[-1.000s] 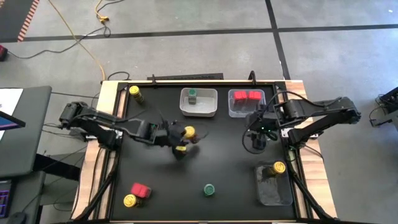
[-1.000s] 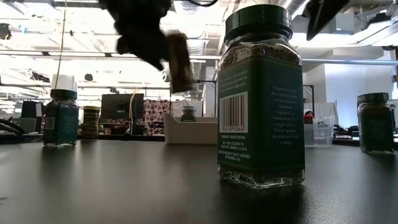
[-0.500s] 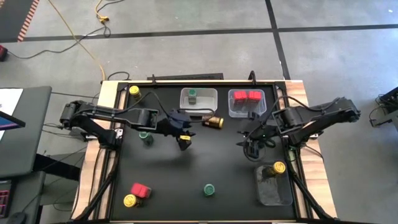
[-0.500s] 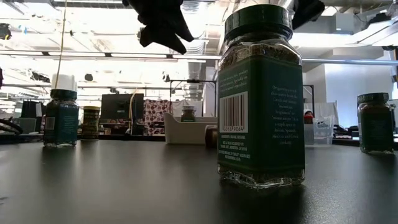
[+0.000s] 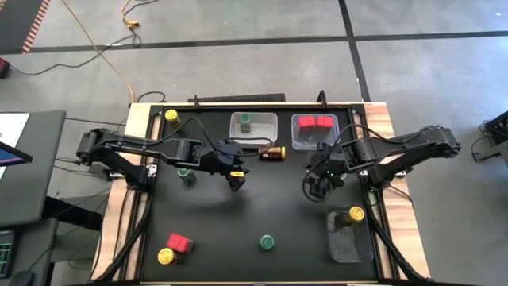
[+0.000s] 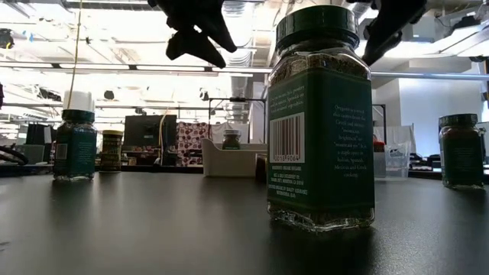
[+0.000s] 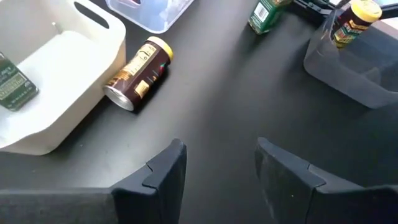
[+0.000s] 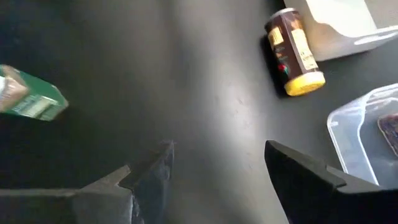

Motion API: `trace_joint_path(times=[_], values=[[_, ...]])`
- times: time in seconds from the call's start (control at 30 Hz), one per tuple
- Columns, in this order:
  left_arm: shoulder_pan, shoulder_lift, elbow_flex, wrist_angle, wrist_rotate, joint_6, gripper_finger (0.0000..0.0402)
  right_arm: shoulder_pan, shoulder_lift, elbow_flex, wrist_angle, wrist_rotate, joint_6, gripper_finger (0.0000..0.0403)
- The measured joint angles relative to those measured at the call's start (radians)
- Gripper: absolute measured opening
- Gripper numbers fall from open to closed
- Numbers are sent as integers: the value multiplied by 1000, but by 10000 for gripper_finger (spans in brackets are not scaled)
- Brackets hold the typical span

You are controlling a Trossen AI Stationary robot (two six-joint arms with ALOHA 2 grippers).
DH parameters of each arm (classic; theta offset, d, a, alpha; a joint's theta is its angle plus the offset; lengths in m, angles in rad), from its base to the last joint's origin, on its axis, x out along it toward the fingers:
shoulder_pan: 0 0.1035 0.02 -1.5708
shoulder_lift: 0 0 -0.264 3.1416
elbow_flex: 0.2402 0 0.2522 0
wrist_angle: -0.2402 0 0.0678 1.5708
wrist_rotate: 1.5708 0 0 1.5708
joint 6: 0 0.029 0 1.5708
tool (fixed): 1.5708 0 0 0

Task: Sort spices by type
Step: Put the right yellow seasoning can into the black bin

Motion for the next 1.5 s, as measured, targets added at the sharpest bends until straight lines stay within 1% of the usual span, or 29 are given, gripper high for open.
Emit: trace_joint_path(times=[0.13,0.27,0.33,0.43,0.53,0.67,0.77,0.87,0.97,1.03,1.1,1.2,1.3,1.37,1.5], values=[[3,0,0,2,-4,3,178,-24,0,-42,55,0,-12,281],[4,0,0,-2,-32,5,192,-47,0,-83,106,1,-83,281],[10,0,0,-3,-32,17,209,-57,0,-102,142,2,-100,281],[17,0,0,-19,-39,26,244,-67,1,-115,210,2,-100,281],[21,0,0,-20,-48,27,280,-66,1,-115,237,2,-101,281],[21,0,-1,-19,-48,42,306,-66,1,-115,263,2,-103,281],[21,0,-1,-22,-49,90,308,-73,1,-115,292,2,-103,282],[21,0,-1,-26,-48,75,307,-81,1,-115,307,3,-69,289],[21,0,-1,-54,-47,63,308,-94,0,-115,317,3,-31,308],[18,0,-2,-83,-29,73,308,-107,0,-115,321,5,3,325],[11,0,-19,-74,-23,83,308,-121,0,-115,322,8,5,345],[-6,0,-69,-37,-33,91,308,-135,0,-115,319,11,1,374],[-22,0,-140,28,-54,85,308,-138,0,-115,324,10,5,394],[-32,0,-191,71,-57,72,309,-138,0,-115,333,10,6,398],[-43,1,-266,159,-60,61,309,-129,0,-115,333,10,28,392]])
